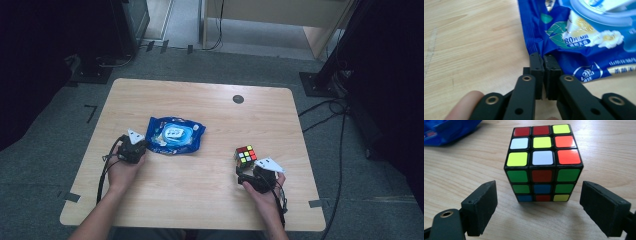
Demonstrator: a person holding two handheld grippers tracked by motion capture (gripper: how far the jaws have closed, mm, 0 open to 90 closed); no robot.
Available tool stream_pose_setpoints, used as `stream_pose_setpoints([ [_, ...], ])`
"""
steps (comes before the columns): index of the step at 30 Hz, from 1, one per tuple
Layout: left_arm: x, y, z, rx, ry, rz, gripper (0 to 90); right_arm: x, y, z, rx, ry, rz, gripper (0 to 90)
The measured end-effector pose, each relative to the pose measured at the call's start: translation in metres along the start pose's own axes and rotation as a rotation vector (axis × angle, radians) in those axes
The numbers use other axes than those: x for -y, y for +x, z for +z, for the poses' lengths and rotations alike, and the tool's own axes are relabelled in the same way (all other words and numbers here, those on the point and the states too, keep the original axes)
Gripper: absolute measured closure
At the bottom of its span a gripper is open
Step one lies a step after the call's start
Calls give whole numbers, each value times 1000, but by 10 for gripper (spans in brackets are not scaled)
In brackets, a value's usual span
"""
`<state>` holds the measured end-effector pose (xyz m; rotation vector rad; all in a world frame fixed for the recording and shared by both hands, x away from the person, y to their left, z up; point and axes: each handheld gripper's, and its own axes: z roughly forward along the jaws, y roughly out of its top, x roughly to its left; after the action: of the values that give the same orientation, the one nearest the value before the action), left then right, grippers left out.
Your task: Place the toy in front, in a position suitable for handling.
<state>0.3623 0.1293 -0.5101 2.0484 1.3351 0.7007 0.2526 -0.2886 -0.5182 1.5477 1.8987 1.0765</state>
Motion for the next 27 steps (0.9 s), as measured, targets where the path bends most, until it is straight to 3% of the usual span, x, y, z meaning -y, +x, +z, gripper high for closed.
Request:
stream_pose_setpoints([
  [4, -11, 4, 7, -71, -3, -82, 701, 0, 1, 1, 4, 4, -4, 148],
  [5, -15, 5, 3, -60, -23, -132, 638, 0, 2, 1, 9, 5, -10, 147],
  [8, -17, 2, -5, -43, -51, -154, 590, 0, 2, 1, 12, 5, -15, 148],
  [10, -20, -11, -19, -6, -114, -142, 552, 0, 2, 1, 17, 5, -19, 148],
  [12, -22, -16, -24, 5, -133, -142, 533, 0, 3, 1, 19, 7, -21, 148],
  [14, -28, -36, -33, 74, -179, -149, 534, 0, 3, 1, 25, 9, -22, 148],
  [16, -31, -56, -33, 141, -194, -108, 548, 0, 4, 2, 26, 10, -27, 148],
  [18, -34, -75, -30, 198, -191, -84, 567, 0, 4, 2, 29, 9, -28, 148],
  [19, -34, -75, -30, 198, -191, -84, 576, 0, 4, 2, 29, 9, -28, 148],
  [23, -39, -106, -15, 281, -170, -59, 556, 0, 5, 2, 33, 10, -32, 149],
  [27, -40, -116, -7, 304, -131, -38, 507, 1, 5, 1, 36, 8, -37, 149],
])
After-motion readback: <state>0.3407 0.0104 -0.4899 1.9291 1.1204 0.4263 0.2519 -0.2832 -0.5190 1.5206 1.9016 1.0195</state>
